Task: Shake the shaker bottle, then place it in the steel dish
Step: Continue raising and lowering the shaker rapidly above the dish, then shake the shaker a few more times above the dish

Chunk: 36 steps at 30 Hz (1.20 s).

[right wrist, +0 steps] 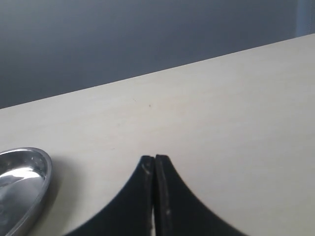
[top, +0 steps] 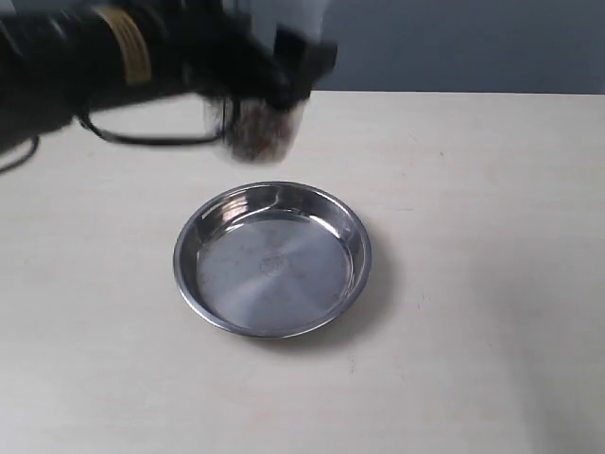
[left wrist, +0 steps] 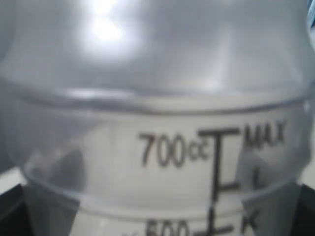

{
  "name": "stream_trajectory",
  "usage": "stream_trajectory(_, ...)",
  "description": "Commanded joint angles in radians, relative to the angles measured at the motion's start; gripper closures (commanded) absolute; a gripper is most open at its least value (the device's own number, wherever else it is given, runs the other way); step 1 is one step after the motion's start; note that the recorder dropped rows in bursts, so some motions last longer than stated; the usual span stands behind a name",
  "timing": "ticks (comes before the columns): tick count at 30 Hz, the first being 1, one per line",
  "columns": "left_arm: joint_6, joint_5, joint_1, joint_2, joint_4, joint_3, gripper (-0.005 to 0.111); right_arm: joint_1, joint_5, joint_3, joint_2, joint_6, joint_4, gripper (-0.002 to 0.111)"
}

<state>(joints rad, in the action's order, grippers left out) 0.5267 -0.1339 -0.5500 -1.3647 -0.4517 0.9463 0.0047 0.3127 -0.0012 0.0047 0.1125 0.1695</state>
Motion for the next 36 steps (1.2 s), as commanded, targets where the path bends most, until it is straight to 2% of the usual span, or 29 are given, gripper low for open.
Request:
stream_trajectory(1,0.053,-0.077,-0.020,-0.139,0.011,-0.159,0.106,-0.005,-0.007,0.001,-0.005,-0.004,0.000,0.109)
stream_trajectory(3,0.058,-0.124,-0.007,-0.155,0.039,-0.167,0.106,-0.005,-0.007,0.001,-0.005,-0.004,0.000,0.109)
stream_trajectory(6,0.004,-0.200,0.012,0.003,0.006,-0.048,0.106,-0.005,-0.007,0.001,-0.005,-0.004,0.000,0.109)
stream_trajectory(8,-0.034,-0.141,0.016,0.065,0.015,0.021,0.106,-0.005,-0.007,0.001,-0.005,-0.004,0.000,0.109)
stream_trajectory(11,0.018,-0.057,0.006,-0.012,0.020,-0.083,0.106,-0.005,-0.007,0.001,-0.005,-0.004,0.000,0.109)
stream_trajectory(14,0.040,-0.115,0.009,-0.136,0.047,-0.190,0.106,-0.005,-0.007,0.001,-0.005,-0.004,0.000,0.109)
stream_trajectory(17,0.005,-0.192,0.011,-0.019,0.019,-0.122,0.106,-0.005,-0.007,0.001,-0.005,-0.004,0.000,0.109)
stream_trajectory(20,-0.031,-0.161,0.009,0.058,0.033,-0.048,0.106,-0.005,-0.007,0.001,-0.005,-0.004,-0.002,0.109)
stream_trajectory(22,-0.027,-0.121,-0.005,-0.003,0.058,-0.118,0.106,-0.005,-0.007,0.001,-0.005,-0.004,0.000,0.109)
stream_trajectory(25,-0.026,-0.155,-0.010,-0.137,0.095,-0.204,0.106,-0.005,-0.007,0.001,-0.005,-0.004,0.000,0.109)
stream_trajectory(27,-0.036,-0.179,-0.008,-0.089,0.093,-0.174,0.106,-0.005,-0.007,0.001,-0.005,-0.004,0.000,0.109)
stream_trajectory(29,-0.131,-0.212,-0.008,0.010,0.080,-0.088,0.106,-0.005,-0.007,0.001,-0.005,-0.004,0.000,0.109)
stream_trajectory(31,-0.151,-0.163,-0.010,0.043,0.096,-0.040,0.106,-0.005,-0.007,0.001,-0.005,-0.004,0.000,0.109)
stream_trajectory(33,-0.092,-0.120,-0.030,-0.031,0.119,-0.107,0.106,-0.005,-0.007,0.001,-0.005,-0.004,0.000,0.109)
stream_trajectory(36,-0.089,-0.182,-0.040,-0.195,0.121,-0.204,0.106,-0.005,-0.007,0.001,-0.005,-0.004,0.000,0.109)
